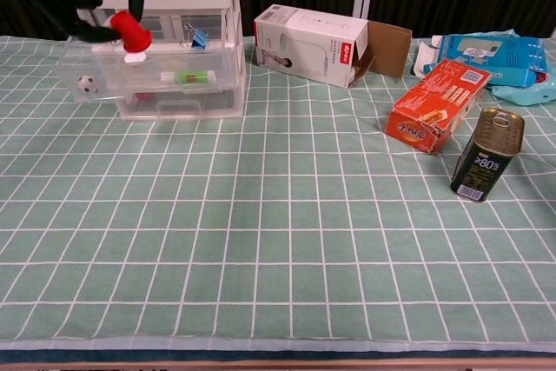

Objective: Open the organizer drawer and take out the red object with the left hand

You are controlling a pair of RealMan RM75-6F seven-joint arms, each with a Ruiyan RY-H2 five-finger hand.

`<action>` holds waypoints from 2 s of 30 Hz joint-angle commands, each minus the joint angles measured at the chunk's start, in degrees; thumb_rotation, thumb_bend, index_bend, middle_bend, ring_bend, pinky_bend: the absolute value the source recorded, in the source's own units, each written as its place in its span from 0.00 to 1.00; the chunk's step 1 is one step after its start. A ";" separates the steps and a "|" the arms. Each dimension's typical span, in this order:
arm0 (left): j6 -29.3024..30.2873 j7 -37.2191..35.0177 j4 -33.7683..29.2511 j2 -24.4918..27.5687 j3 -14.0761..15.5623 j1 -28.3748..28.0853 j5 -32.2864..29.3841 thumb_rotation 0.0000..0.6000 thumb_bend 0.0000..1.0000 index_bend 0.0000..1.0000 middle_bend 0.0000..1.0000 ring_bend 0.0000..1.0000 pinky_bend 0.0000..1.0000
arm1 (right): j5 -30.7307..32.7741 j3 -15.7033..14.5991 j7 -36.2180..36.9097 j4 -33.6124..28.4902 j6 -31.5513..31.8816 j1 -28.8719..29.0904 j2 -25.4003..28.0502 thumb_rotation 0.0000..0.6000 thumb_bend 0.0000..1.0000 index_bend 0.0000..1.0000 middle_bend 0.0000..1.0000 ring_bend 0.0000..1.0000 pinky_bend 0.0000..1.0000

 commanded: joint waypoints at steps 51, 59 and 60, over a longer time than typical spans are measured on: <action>15.92 -7.27 17.67 -13.27 14.39 19.74 25.34 1.00 0.15 0.00 0.04 0.10 0.22 | 0.13 -0.03 -0.35 -0.13 -0.43 0.03 0.14 1.00 0.07 0.00 0.00 0.00 0.22; 25.44 -15.04 25.60 -11.85 17.11 28.74 33.98 1.00 0.07 0.00 0.00 0.00 0.00 | 0.04 0.04 -1.71 0.16 0.04 -0.03 -0.26 1.00 0.07 0.00 0.00 0.00 0.22; 26.14 -15.81 26.66 -11.99 17.14 29.50 34.50 1.00 0.07 0.00 0.00 0.00 0.00 | 0.04 0.06 -1.80 0.19 0.07 -0.03 -0.29 1.00 0.07 0.00 0.00 0.00 0.22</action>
